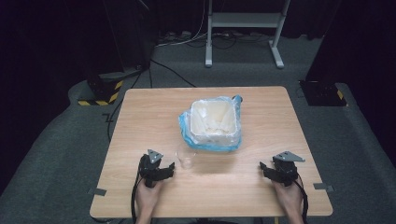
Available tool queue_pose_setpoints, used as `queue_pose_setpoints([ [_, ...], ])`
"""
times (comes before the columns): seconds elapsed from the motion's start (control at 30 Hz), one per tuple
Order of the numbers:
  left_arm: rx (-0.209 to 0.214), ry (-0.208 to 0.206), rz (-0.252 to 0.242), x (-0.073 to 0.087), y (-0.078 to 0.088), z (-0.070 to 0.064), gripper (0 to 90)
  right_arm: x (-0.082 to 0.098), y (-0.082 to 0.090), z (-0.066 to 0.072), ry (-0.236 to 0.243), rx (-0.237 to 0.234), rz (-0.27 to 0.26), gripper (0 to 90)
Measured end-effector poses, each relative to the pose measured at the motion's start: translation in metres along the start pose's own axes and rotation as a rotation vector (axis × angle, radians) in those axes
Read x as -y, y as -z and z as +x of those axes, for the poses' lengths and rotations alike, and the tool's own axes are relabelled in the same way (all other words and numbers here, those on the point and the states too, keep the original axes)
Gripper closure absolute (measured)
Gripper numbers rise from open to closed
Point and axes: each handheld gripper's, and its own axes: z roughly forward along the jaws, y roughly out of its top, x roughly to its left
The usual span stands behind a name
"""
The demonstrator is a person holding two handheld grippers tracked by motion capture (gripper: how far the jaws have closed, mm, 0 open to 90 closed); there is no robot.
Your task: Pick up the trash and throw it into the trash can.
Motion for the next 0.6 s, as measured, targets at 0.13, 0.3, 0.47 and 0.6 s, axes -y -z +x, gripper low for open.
queue_pose_setpoints([
  [0.13,-0.001,0.001,0.000,0.0000,0.0000,0.0000,21.8,-0.0001,-0.0003,-0.0002,-0.001,-0.009,0.002,35.2],
  [0.3,0.000,-0.001,0.002,-0.0001,0.0001,0.0000,21.8,-0.0001,-0.0003,-0.0002,0.000,-0.009,0.002,35.1],
  [0.47,0.003,-0.004,0.002,-0.0003,0.0002,0.0006,22.2,-0.0002,-0.0003,-0.0002,0.000,-0.009,0.002,35.1],
  [0.6,-0.003,-0.007,0.019,-0.0026,0.0009,0.0013,23.7,-0.0002,-0.0003,-0.0002,0.000,-0.009,0.002,35.0],
])
